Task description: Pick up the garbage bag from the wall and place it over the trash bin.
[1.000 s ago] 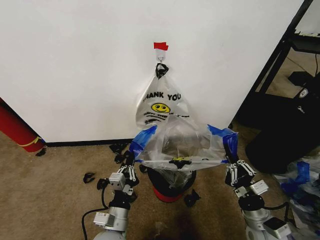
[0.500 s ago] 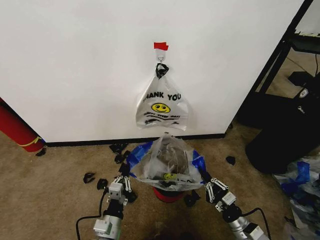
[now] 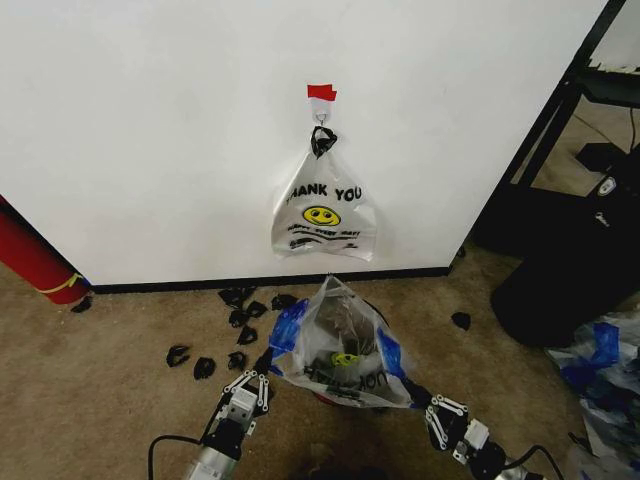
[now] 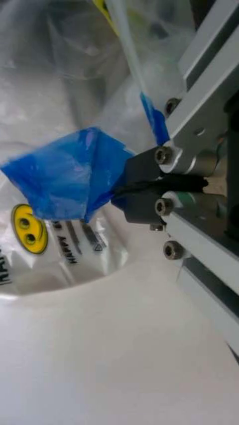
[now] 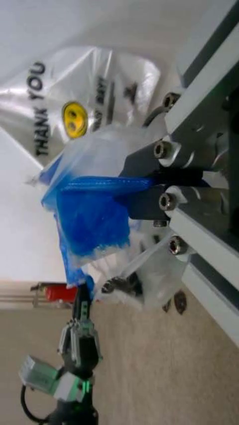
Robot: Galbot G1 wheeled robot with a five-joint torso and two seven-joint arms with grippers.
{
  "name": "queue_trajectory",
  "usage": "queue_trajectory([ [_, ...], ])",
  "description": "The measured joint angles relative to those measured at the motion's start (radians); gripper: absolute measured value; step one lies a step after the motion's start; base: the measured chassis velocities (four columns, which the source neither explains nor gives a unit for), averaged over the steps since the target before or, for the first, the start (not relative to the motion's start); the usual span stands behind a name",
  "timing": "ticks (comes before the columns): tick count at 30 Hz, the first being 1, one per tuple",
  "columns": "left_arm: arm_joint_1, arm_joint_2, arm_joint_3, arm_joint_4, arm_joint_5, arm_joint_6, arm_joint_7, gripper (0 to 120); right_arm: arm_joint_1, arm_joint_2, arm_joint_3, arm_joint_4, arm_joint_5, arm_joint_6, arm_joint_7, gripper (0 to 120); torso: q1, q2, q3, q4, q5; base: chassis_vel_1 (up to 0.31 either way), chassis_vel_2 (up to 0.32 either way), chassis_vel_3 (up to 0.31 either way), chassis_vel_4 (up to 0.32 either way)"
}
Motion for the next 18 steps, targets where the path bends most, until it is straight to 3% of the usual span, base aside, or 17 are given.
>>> queue_trajectory([
  [10, -0.025, -0.009, -0.014, 0.071, 0.048, 0.002, 0.022, 0, 0.084, 0.008, -0.070, -0.141, 0.067, 0.000, 0.001, 0, 0.000, 0.000, 0.000, 0.0002, 0.0002, 0.000, 0.000, 0.000, 0.000],
  [18, -0.036, -0.005, -0.015, 0.105, 0.072, 0.000, 0.067, 0, 0.127, 0.011, -0.070, -0.233, 0.078, 0.000, -0.095, 0, 0.000, 0.000, 0.000, 0.0002, 0.0001, 0.000, 0.000, 0.000, 0.000],
])
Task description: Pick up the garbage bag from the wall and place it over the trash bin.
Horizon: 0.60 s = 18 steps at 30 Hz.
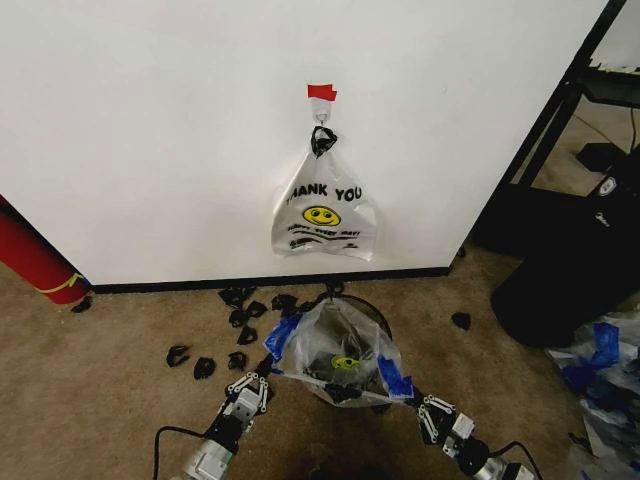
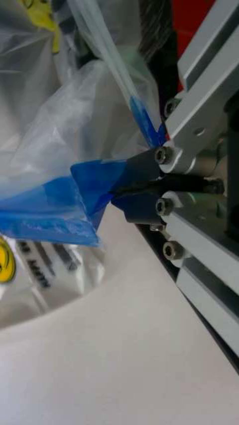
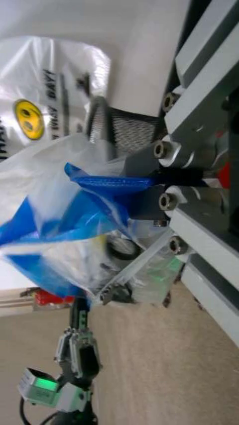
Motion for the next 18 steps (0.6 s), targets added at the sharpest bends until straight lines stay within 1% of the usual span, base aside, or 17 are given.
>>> queue_trajectory([
  [4, -0.027, 0.002, 0.000, 0.048, 0.030, -0.002, 0.020, 0, 0.025, 0.011, 0.004, -0.049, -0.010, 0.000, 0.009, 0, 0.000, 0.000, 0.000, 0.0000, 0.0000, 0.000, 0.000, 0.000, 0.000],
  [7, -0.050, 0.000, 0.000, 0.075, 0.035, -0.006, 0.020, 0, 0.035, 0.023, -0.019, -0.066, 0.004, 0.000, 0.096, 0, 0.000, 0.000, 0.000, -0.0001, -0.0001, 0.000, 0.000, 0.000, 0.000],
  [8, -0.050, 0.000, 0.000, 0.075, 0.035, -0.006, 0.020, 0, 0.035, 0.023, -0.019, -0.066, 0.004, 0.000, 0.096, 0, 0.000, 0.000, 0.000, -0.0001, -0.0001, 0.000, 0.000, 0.000, 0.000],
  [10, -0.058, 0.000, -0.003, 0.071, 0.035, -0.006, 0.019, 0, 0.036, 0.032, -0.052, -0.057, 0.054, 0.000, 0.174, 0, 0.000, 0.000, 0.000, -0.0001, 0.0000, 0.000, 0.000, 0.000, 0.000],
  [12, -0.061, 0.005, -0.009, 0.058, 0.036, -0.006, 0.020, 0, 0.042, 0.043, -0.071, -0.048, 0.103, 0.000, 0.210, 0, 0.000, 0.000, 0.000, -0.0001, -0.0001, 0.000, 0.000, 0.000, 0.000],
  [16, -0.057, 0.020, -0.015, 0.040, 0.037, -0.003, 0.029, 0, 0.052, 0.059, -0.086, -0.047, 0.147, 0.000, 0.225, 0, 0.000, 0.000, 0.000, 0.0000, -0.0001, 0.000, 0.000, 0.000, 0.000],
  [18, -0.042, 0.036, -0.023, 0.030, 0.041, -0.002, 0.055, 0, 0.057, 0.071, -0.096, -0.051, 0.175, 0.000, 0.229, 0, 0.000, 0.000, 0.000, 0.0000, -0.0001, 0.000, 0.000, 0.000, 0.000],
])
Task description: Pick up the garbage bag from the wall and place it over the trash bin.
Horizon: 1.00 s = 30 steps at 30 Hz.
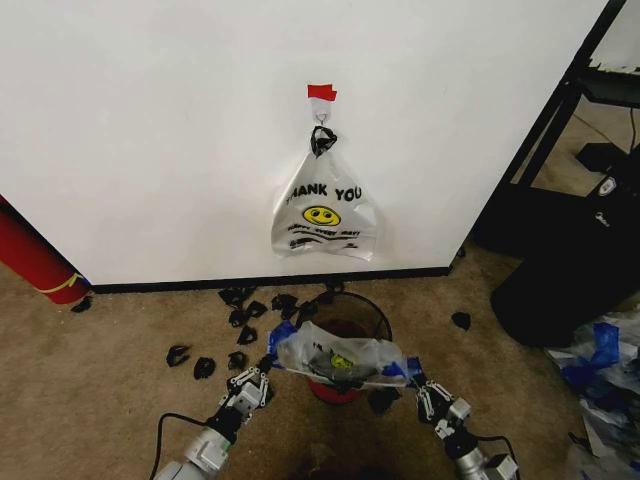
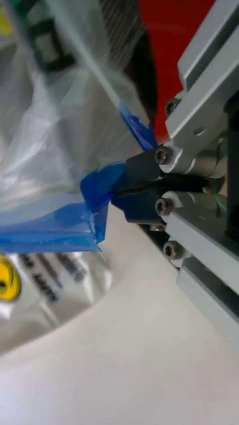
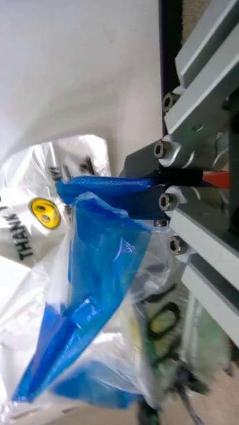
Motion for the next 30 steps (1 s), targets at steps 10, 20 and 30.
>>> queue_trajectory([
  [10, 0.029, 0.016, -0.007, 0.014, 0.019, -0.011, 0.052, 0, 0.026, 0.045, -0.014, -0.071, 0.001, 0.000, 0.025, 0, 0.000, 0.000, 0.000, 0.0001, 0.0001, 0.000, 0.000, 0.000, 0.000],
  [20, 0.084, 0.070, -0.029, -0.107, 0.008, -0.046, 0.090, 30, -0.054, -0.019, 0.043, 0.042, -0.115, 0.000, -0.008, 3, 0.000, 0.000, 0.000, 0.0000, 0.0003, 0.000, 0.000, 0.000, 0.000],
  [30, 0.141, 0.171, -0.148, -0.275, 0.014, -0.146, 0.270, 68, -0.175, -0.118, 0.239, 0.250, -0.098, -0.095, -0.377, 34, 0.000, 0.000, 0.000, -0.0001, 0.0000, 0.000, 0.000, 0.000, 0.000],
])
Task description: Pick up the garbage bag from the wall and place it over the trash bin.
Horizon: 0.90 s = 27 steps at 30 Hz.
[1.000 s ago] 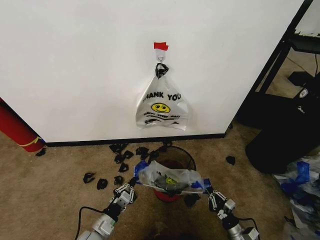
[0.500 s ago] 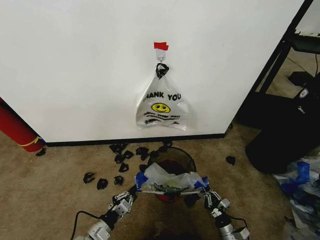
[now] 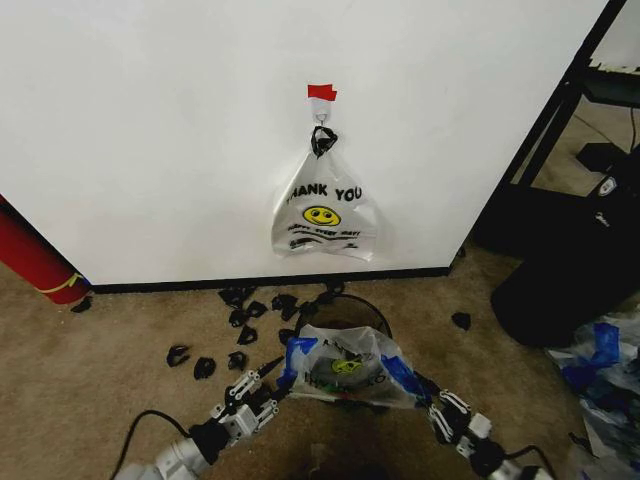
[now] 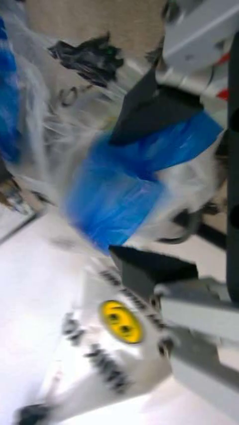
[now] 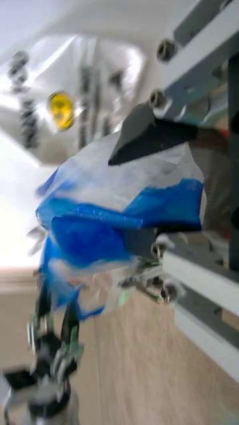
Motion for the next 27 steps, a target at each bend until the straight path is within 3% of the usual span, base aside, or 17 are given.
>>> queue_trajectory([
  [4, -0.006, 0.010, -0.018, -0.036, 0.004, -0.013, 0.023, 79, -0.011, -0.001, 0.033, 0.055, 0.006, -0.012, -0.035, 45, 0.000, 0.000, 0.000, 0.0000, 0.0002, 0.000, 0.000, 0.000, 0.000],
  [7, -0.018, 0.009, -0.025, -0.048, 0.004, -0.020, 0.036, 93, -0.003, 0.005, 0.046, 0.080, 0.017, -0.013, -0.036, 60, 0.000, 0.000, 0.000, 0.0000, 0.0002, 0.000, 0.000, 0.000, 0.000],
  [10, -0.028, 0.001, -0.020, -0.034, 0.003, -0.020, 0.039, 98, 0.015, 0.010, 0.045, 0.064, 0.011, -0.011, -0.033, 70, 0.000, 0.000, 0.000, 0.0002, 0.0001, 0.000, 0.000, 0.000, 0.000],
  [18, -0.124, -0.062, 0.030, 0.137, 0.019, -0.008, 0.020, 100, 0.095, 0.054, -0.015, -0.072, -0.118, 0.066, 0.098, 99, 0.000, 0.000, 0.000, 0.0001, 0.0000, 0.000, 0.000, 0.000, 0.000],
  [23, -0.154, -0.076, 0.034, 0.179, 0.026, 0.003, -0.003, 100, 0.131, 0.081, -0.035, -0.104, -0.197, 0.094, 0.213, 100, 0.000, 0.000, 0.000, 0.0000, 0.0001, 0.000, 0.000, 0.000, 0.000],
  [27, -0.135, -0.072, 0.027, 0.154, 0.026, -0.001, -0.008, 100, 0.130, 0.092, -0.051, -0.081, -0.234, 0.094, 0.324, 100, 0.000, 0.000, 0.000, 0.0001, 0.0001, 0.000, 0.000, 0.000, 0.000],
])
